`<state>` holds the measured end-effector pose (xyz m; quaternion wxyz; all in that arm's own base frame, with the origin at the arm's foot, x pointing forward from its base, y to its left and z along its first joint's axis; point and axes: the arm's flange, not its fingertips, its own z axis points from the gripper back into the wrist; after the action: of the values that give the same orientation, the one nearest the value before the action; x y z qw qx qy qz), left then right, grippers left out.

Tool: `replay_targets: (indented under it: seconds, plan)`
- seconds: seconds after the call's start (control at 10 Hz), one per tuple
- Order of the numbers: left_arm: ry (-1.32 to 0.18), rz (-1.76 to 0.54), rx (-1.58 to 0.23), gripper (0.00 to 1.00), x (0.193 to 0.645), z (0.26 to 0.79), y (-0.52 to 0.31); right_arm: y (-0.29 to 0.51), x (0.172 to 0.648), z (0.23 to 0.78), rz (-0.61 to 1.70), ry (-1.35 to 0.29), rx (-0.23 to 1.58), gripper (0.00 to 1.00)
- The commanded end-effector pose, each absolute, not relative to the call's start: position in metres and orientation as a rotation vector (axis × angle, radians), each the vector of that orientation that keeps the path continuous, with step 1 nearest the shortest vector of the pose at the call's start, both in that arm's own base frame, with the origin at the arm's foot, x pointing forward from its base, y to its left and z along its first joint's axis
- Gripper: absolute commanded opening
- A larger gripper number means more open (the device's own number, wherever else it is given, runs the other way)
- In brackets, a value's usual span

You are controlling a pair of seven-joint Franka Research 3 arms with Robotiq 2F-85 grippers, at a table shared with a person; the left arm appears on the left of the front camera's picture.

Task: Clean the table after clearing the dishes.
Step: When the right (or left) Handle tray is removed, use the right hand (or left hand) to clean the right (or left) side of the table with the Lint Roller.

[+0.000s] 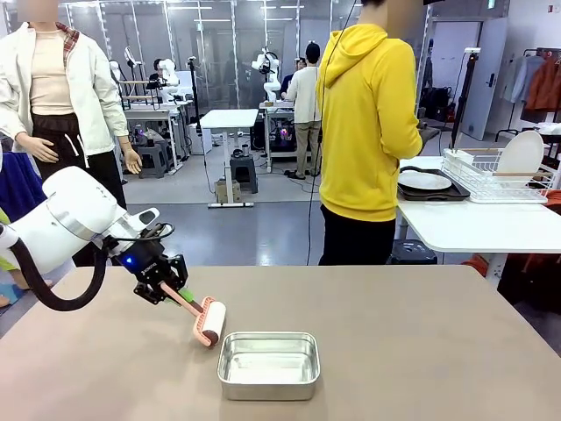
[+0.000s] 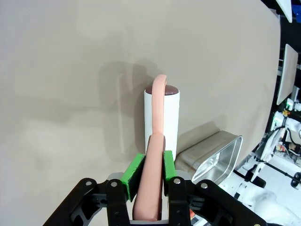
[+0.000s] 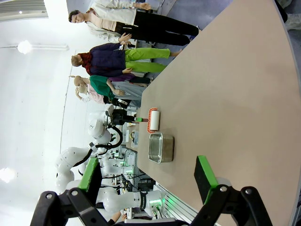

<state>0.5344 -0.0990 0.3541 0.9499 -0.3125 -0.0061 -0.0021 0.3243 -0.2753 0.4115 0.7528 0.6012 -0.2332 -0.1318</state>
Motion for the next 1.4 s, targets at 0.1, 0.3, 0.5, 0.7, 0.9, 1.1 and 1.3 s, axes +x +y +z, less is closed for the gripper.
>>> replay_targets:
  seconds: [0.1, 0.3, 0.5, 0.7, 0.9, 1.1, 1.3]
  plan:
    - [-0.041, 0.003, -0.542, 0.22, 0.527, 0.34, -0.065, -0.274, 0.323, 0.415, -0.273, -0.518, 1.312, 1.0]
    - [-0.044, 0.013, -0.497, 0.22, 0.521, 0.34, -0.035, -0.274, 0.323, 0.415, -0.273, -0.518, 1.312, 1.0]
    - [-0.04, -0.036, -0.464, 0.22, 0.513, 0.335, 0.001, -0.274, 0.323, 0.415, -0.273, -0.518, 1.312, 1.0]
    - [-0.027, 0.015, -0.45, 0.22, 0.508, 0.336, 0.035, -0.274, 0.323, 0.415, -0.273, -0.518, 1.312, 1.0]
    - [-0.046, 0.084, -0.416, 0.22, 0.5, 0.342, 0.068, -0.274, 0.323, 0.415, -0.273, -0.518, 1.312, 1.0]
    - [-0.057, 0.114, -0.357, 0.22, 0.491, 0.349, 0.09, -0.274, 0.323, 0.415, -0.273, -0.518, 1.312, 1.0]
    - [-0.067, 0.125, -0.267, 0.22, 0.482, 0.364, 0.103, -0.274, 0.323, 0.415, -0.273, -0.518, 1.312, 1.0]
